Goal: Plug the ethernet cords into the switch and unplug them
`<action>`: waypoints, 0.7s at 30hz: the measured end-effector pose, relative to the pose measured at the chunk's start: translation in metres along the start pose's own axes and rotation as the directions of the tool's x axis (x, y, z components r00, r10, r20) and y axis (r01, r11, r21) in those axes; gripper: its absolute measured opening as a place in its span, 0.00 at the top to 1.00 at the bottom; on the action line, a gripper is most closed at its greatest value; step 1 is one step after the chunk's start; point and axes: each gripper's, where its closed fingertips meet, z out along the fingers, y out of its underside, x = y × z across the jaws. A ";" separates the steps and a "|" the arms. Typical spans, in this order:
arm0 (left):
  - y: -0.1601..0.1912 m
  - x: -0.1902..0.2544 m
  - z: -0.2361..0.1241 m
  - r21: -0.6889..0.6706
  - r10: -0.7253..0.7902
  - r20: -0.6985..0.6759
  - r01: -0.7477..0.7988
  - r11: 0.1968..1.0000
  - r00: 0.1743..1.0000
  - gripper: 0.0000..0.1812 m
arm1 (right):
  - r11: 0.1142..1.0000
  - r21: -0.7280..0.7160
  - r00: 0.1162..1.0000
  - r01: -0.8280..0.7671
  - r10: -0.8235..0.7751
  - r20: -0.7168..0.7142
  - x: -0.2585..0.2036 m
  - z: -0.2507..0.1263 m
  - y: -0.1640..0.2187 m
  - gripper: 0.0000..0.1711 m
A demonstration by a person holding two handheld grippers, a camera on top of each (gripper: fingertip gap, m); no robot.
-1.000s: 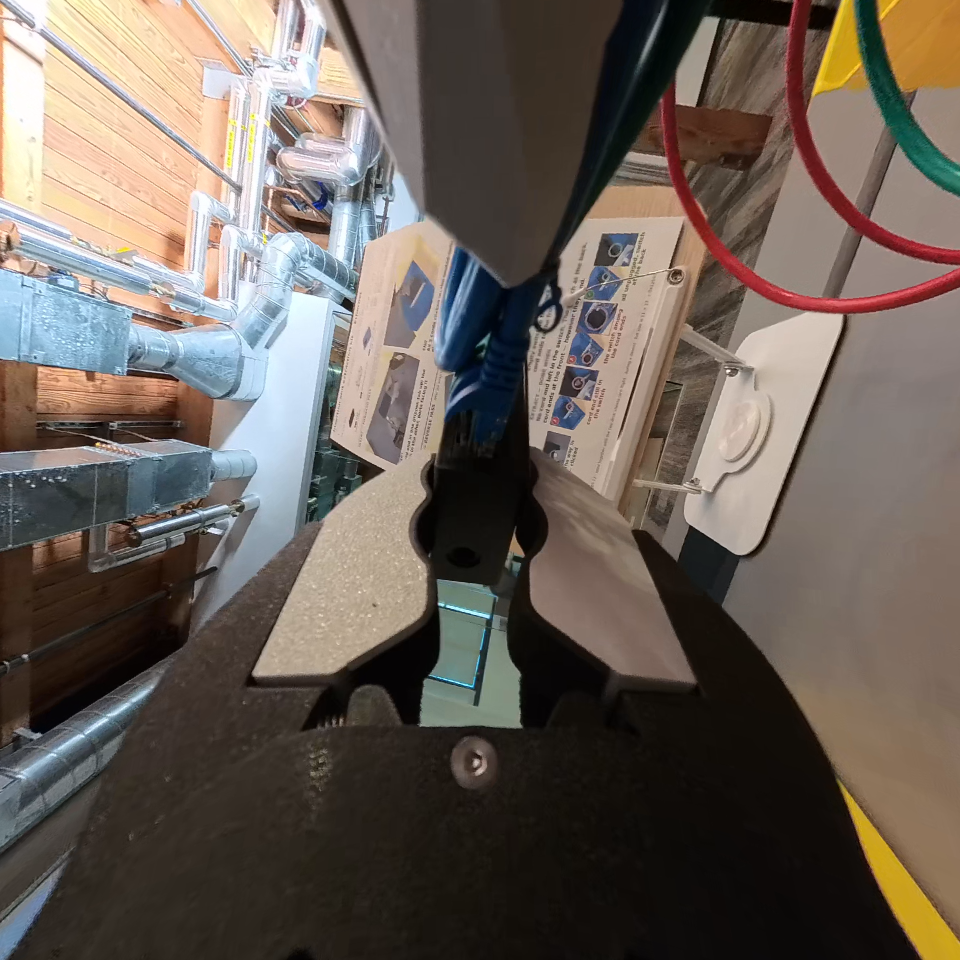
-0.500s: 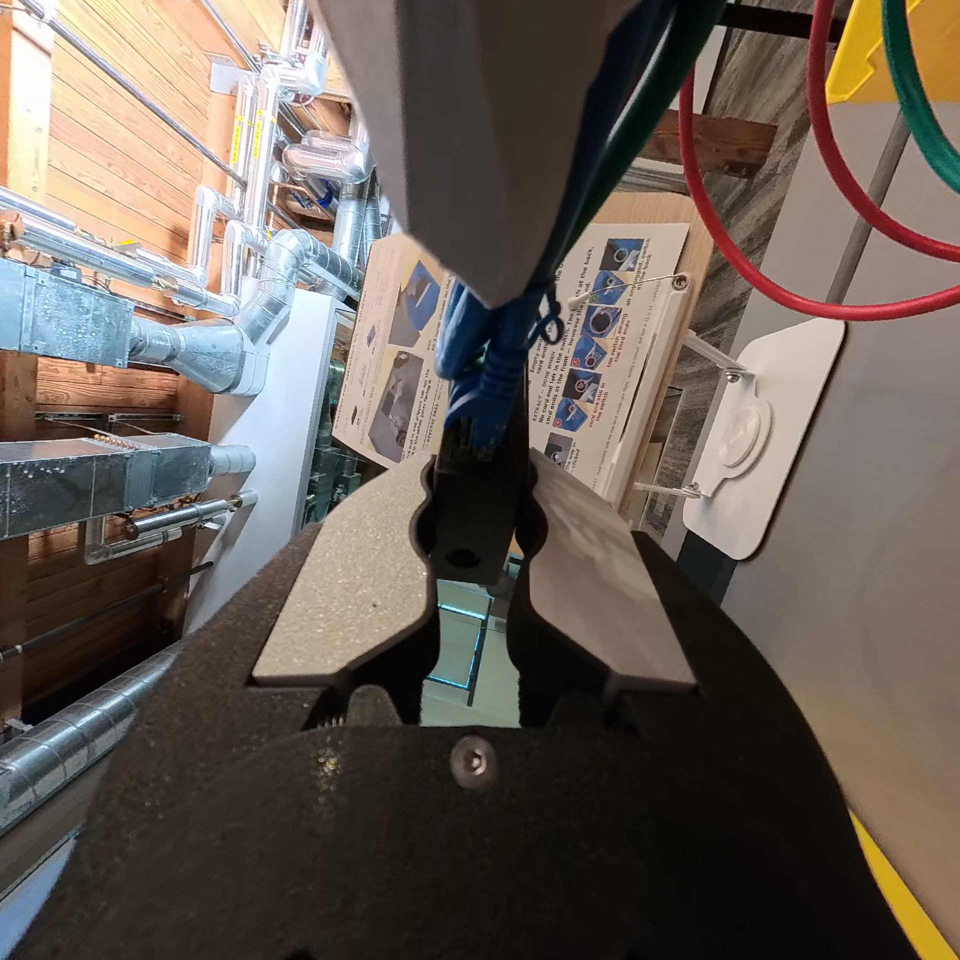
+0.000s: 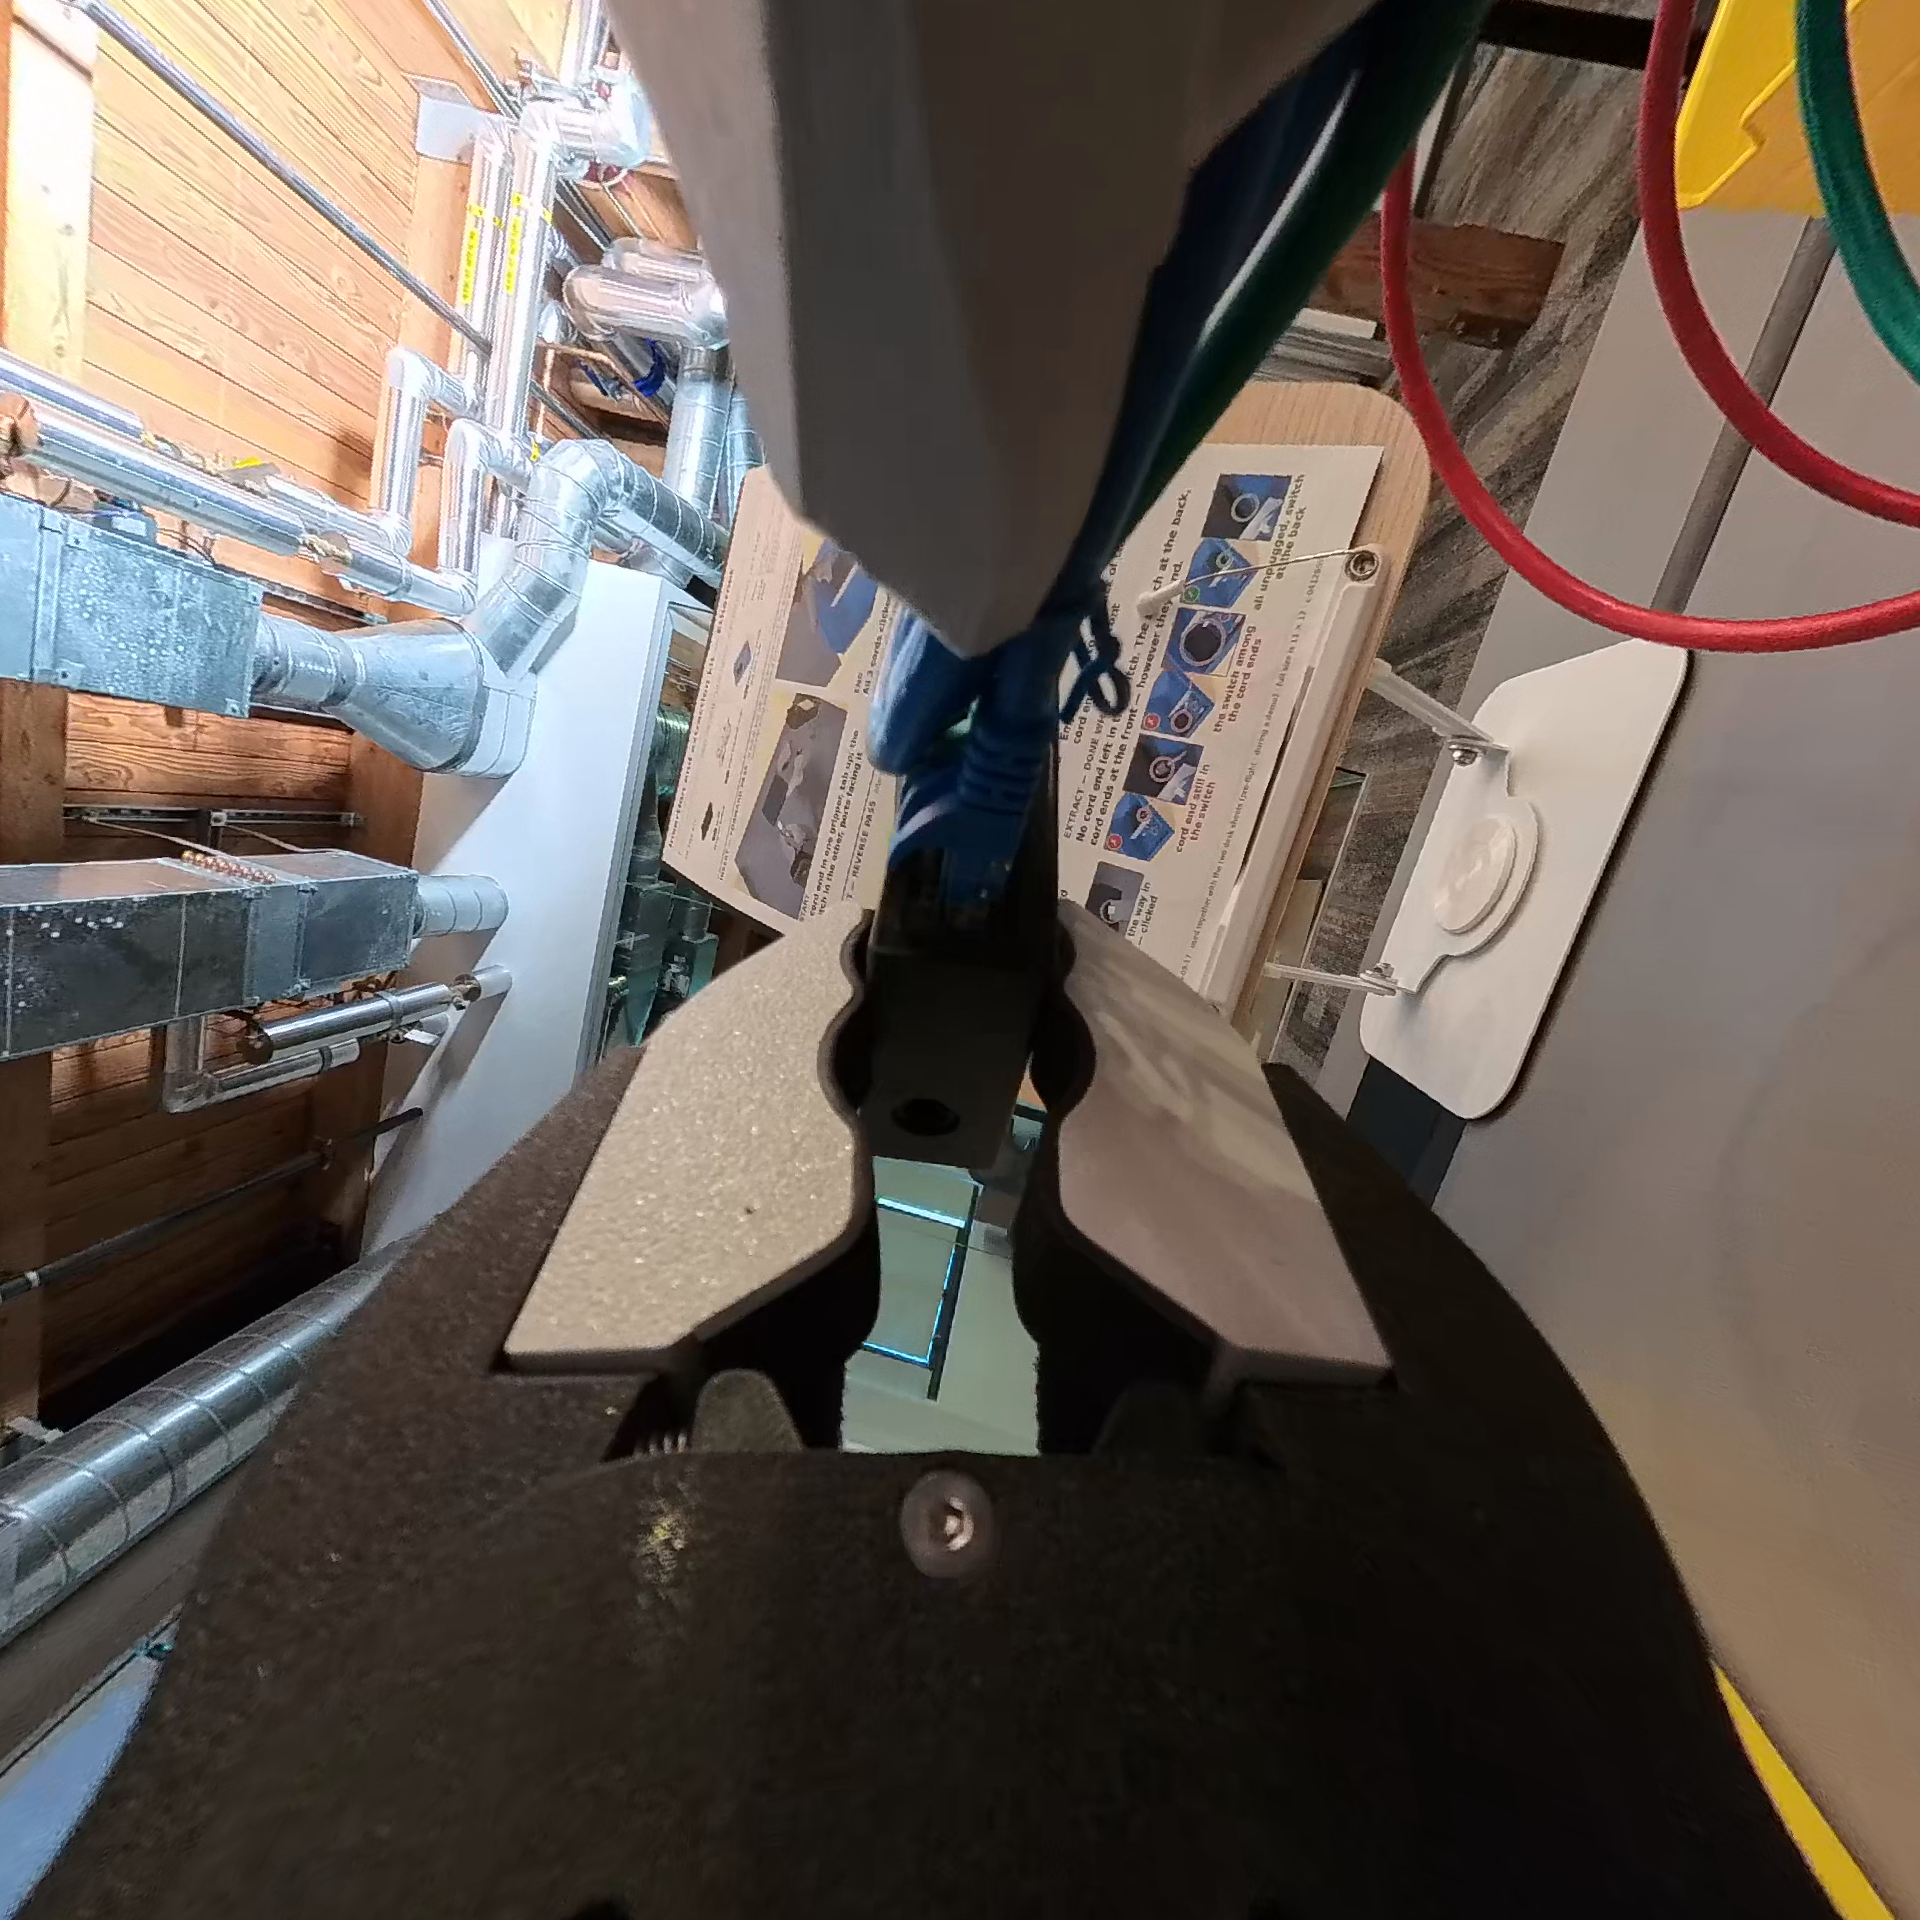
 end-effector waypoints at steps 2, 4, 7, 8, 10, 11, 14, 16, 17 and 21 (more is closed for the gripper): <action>0.000 -0.001 0.000 -0.003 0.000 0.001 0.000 1.000 1.000 0.86 | 1.000 0.005 1.000 0.005 -0.005 -0.004 0.000 0.000 -0.001 0.98; -0.001 -0.002 -0.001 0.005 0.005 0.005 -0.005 1.000 1.000 0.86 | 1.000 0.012 1.000 0.001 -0.001 0.003 -0.001 -0.001 -0.002 0.98; -0.002 0.001 -0.002 0.008 0.011 -0.004 -0.011 1.000 1.000 0.86 | 1.000 0.012 1.000 0.004 -0.005 0.003 -0.001 -0.002 -0.003 0.98; -0.002 0.002 -0.002 0.005 0.008 -0.004 -0.008 1.000 1.000 0.86 | 1.000 0.011 1.000 0.006 -0.006 0.001 -0.001 -0.002 -0.003 0.98; -0.002 0.002 -0.002 0.001 0.014 -0.006 -0.014 1.000 1.000 0.86 | 1.000 0.015 1.000 0.008 -0.008 0.001 -0.001 -0.002 -0.003 0.98; -0.002 0.001 -0.002 -0.001 0.017 -0.003 -0.017 1.000 1.000 0.86 | 1.000 0.016 1.000 0.007 -0.007 0.002 -0.001 -0.002 -0.004 0.98; -0.002 0.004 -0.002 -0.008 0.015 -0.019 -0.015 1.000 1.000 0.86 | 1.000 0.016 1.000 0.006 -0.006 0.006 -0.001 -0.001 -0.003 0.98; -0.002 0.006 -0.001 -0.009 0.021 -0.023 -0.021 1.000 1.000 0.86 | 1.000 0.005 1.000 0.016 -0.016 0.008 -0.002 0.001 -0.001 0.98; -0.001 0.007 0.001 -0.012 0.028 -0.034 -0.028 1.000 0.999 0.86 | 1.000 -0.001 1.000 0.024 -0.024 0.008 -0.003 0.002 0.000 0.98; 0.005 0.008 0.004 -0.040 -0.006 -0.116 0.001 0.999 0.993 0.85 | 0.996 0.004 0.996 0.090 -0.090 -0.017 -0.001 0.006 0.001 0.96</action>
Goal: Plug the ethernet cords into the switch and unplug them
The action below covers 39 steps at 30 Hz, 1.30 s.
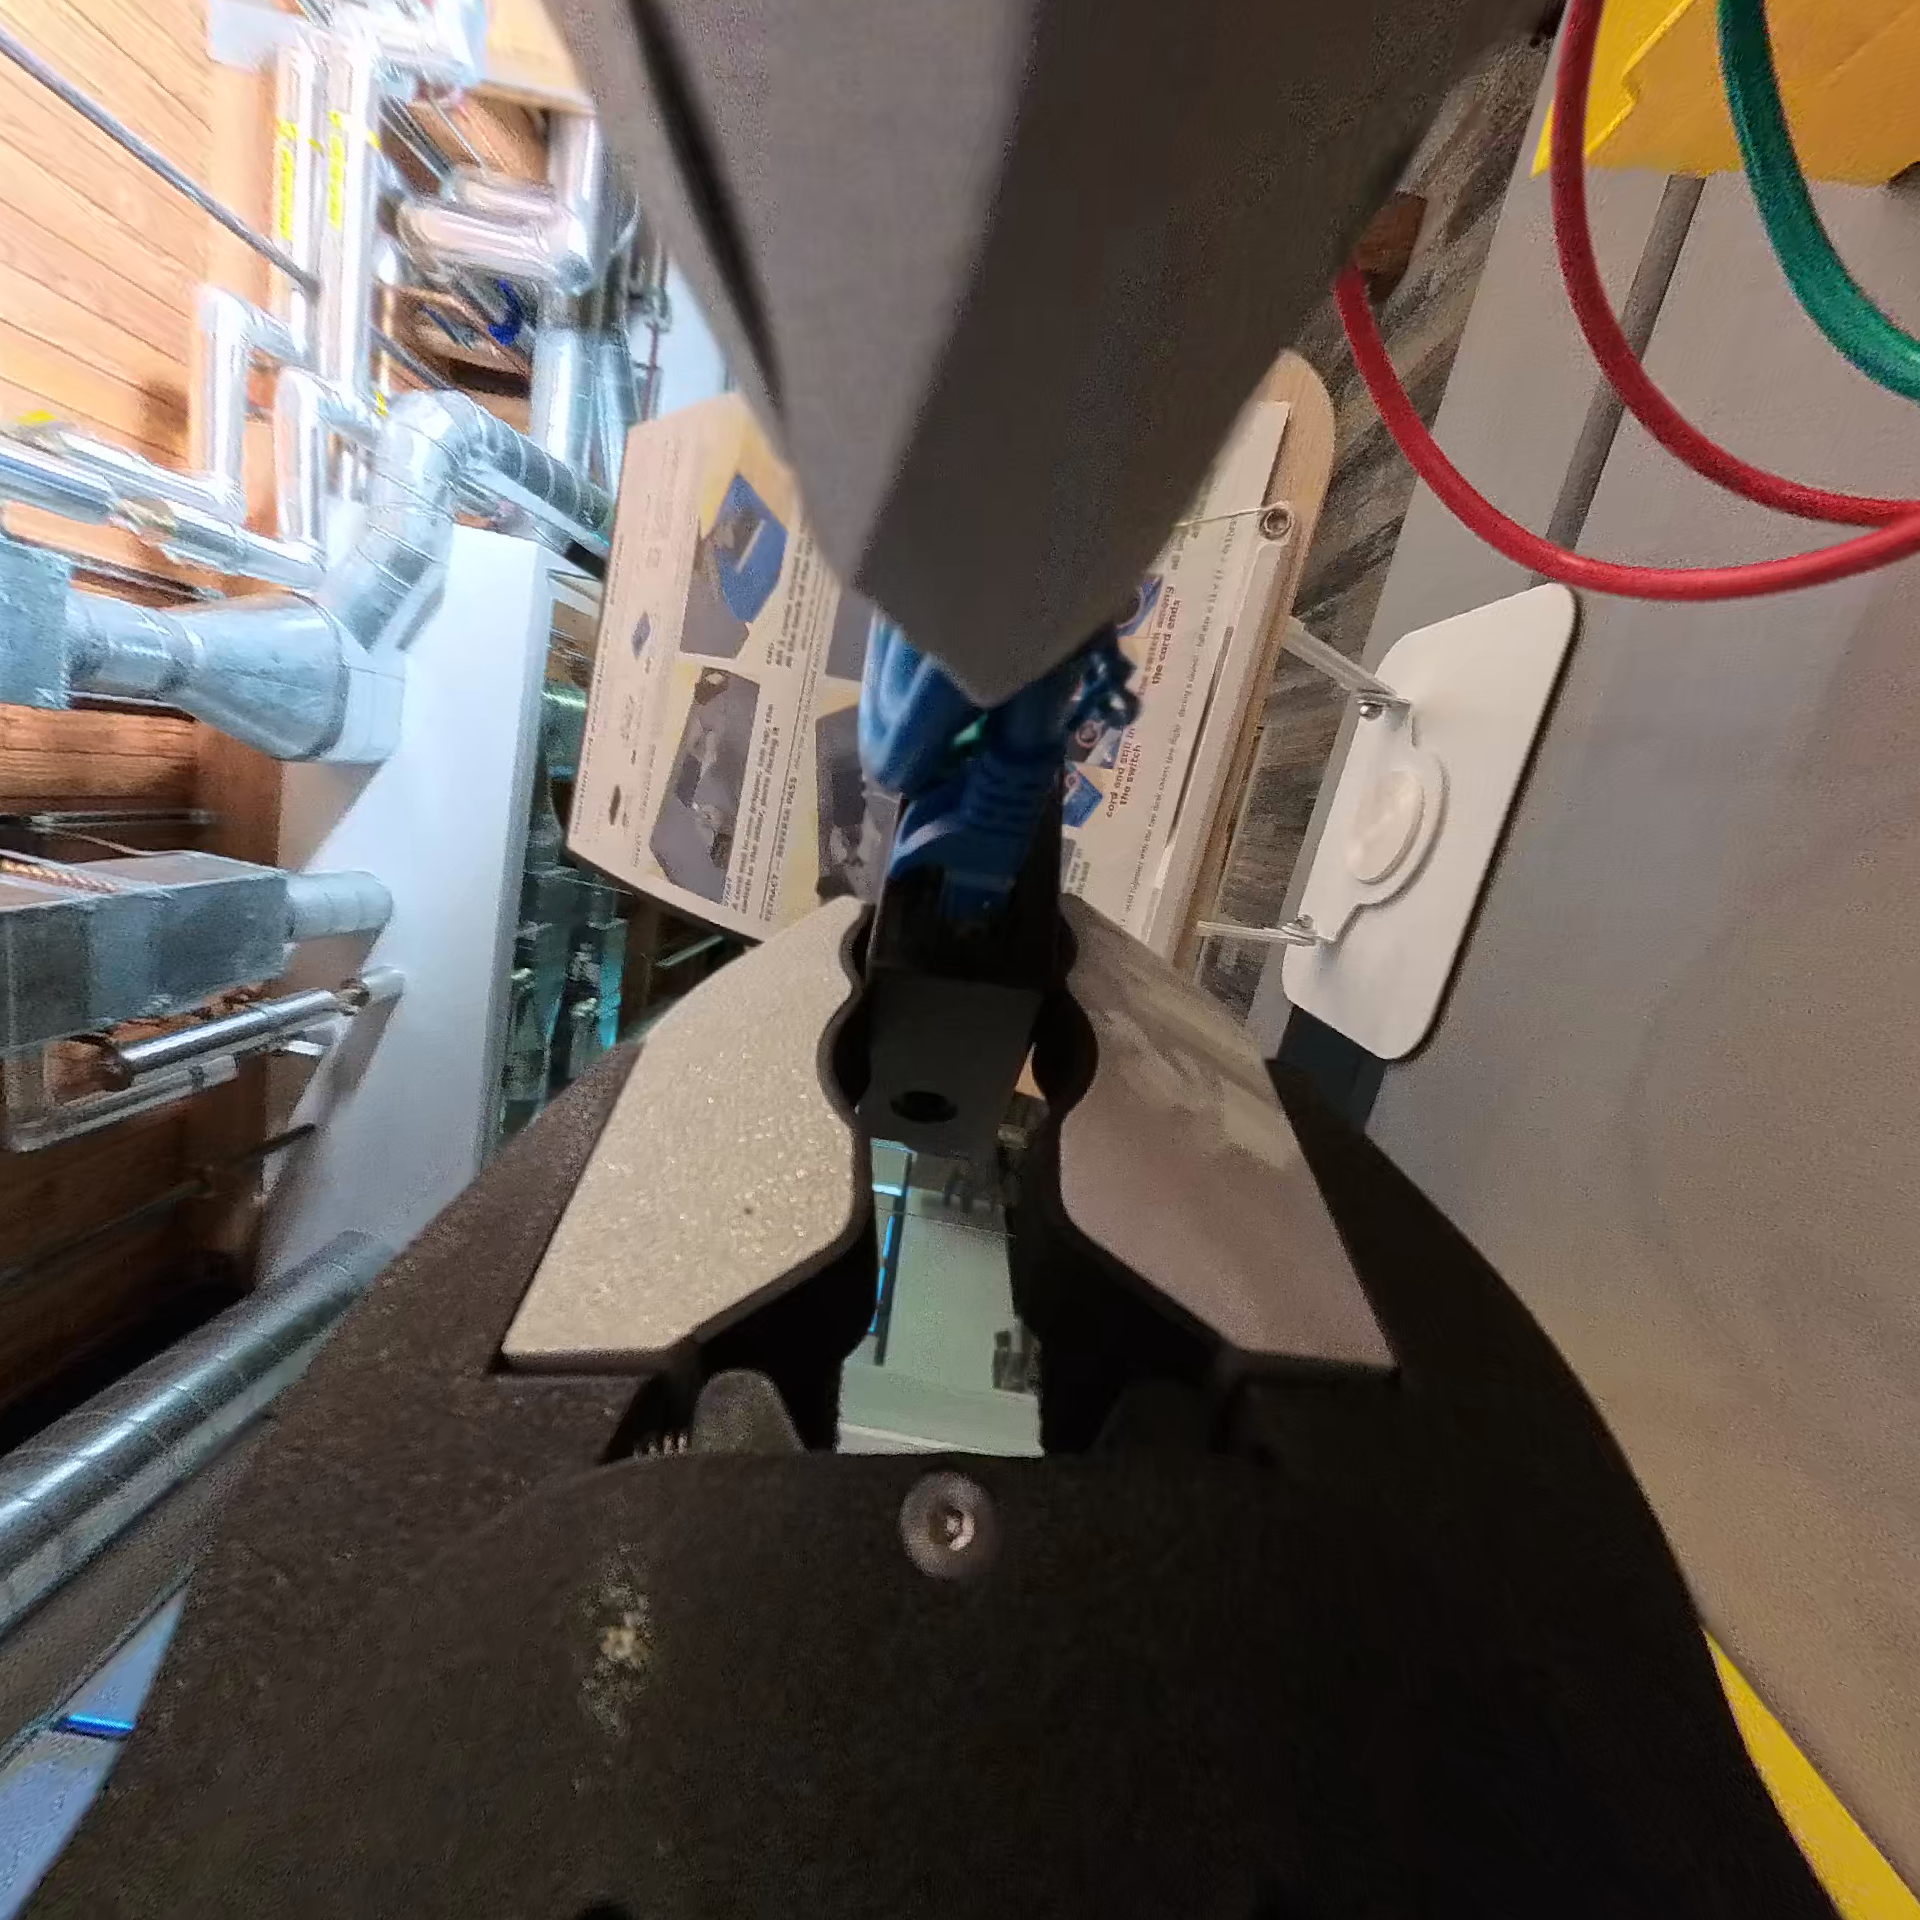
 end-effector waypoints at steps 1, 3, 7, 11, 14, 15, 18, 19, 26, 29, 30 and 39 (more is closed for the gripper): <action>0.001 -0.001 -0.001 0.004 -0.008 -0.006 0.008 1.000 1.000 0.85 | 0.999 0.010 0.999 0.032 -0.032 -0.010 0.000 0.000 -0.001 0.95; 0.001 0.004 -0.001 0.000 -0.045 -0.071 0.045 0.999 0.996 0.85 | 0.995 0.005 0.995 0.101 -0.101 -0.022 -0.002 -0.001 0.000 0.94; 0.001 0.009 -0.001 0.002 -0.097 -0.131 0.098 0.995 0.987 0.85 | 0.969 0.019 0.969 0.248 -0.247 -0.029 -0.004 0.000 0.003 0.87; 0.000 0.013 -0.003 -0.002 -0.105 -0.168 0.106 0.994 0.980 0.85 | 0.936 0.044 0.936 0.350 -0.347 -0.066 -0.005 0.000 0.004 0.82; -0.007 0.013 -0.006 0.019 -0.111 -0.182 0.116 0.993 0.977 0.85 | 0.907 0.065 0.906 0.417 -0.408 -0.118 -0.001 -0.004 0.002 0.87; -0.009 0.013 -0.006 0.030 -0.111 -0.182 0.118 0.993 0.977 0.85 | 0.902 0.072 0.901 0.426 -0.416 -0.123 -0.001 -0.006 0.001 0.88; -0.014 0.014 -0.009 0.052 -0.102 -0.193 0.114 0.992 0.976 0.85 | 0.873 0.086 0.874 0.480 -0.467 -0.136 -0.001 -0.011 0.000 0.90; -0.016 0.014 -0.010 0.061 -0.103 -0.192 0.116 0.991 0.976 0.85 | 0.867 0.067 0.865 0.494 -0.482 -0.141 0.000 -0.011 0.001 0.90; -0.022 0.016 -0.012 0.073 -0.081 -0.198 0.097 0.993 0.977 0.85 | 0.845 0.029 0.839 0.534 -0.526 -0.141 -0.001 -0.011 0.004 0.91; -0.024 0.013 -0.014 0.093 -0.064 -0.173 0.081 0.992 0.983 0.85 | 0.854 0.035 0.849 0.520 -0.511 -0.136 -0.002 -0.014 0.000 0.92; -0.025 0.011 -0.015 0.100 -0.061 -0.165 0.079 0.992 0.984 0.85 | 0.855 0.039 0.850 0.518 -0.509 -0.138 -0.002 -0.015 -0.001 0.92; -0.036 0.002 -0.022 0.135 -0.048 -0.076 0.058 0.989 0.996 0.86 | 0.874 0.090 0.877 0.477 -0.467 -0.114 -0.004 -0.027 -0.011 0.93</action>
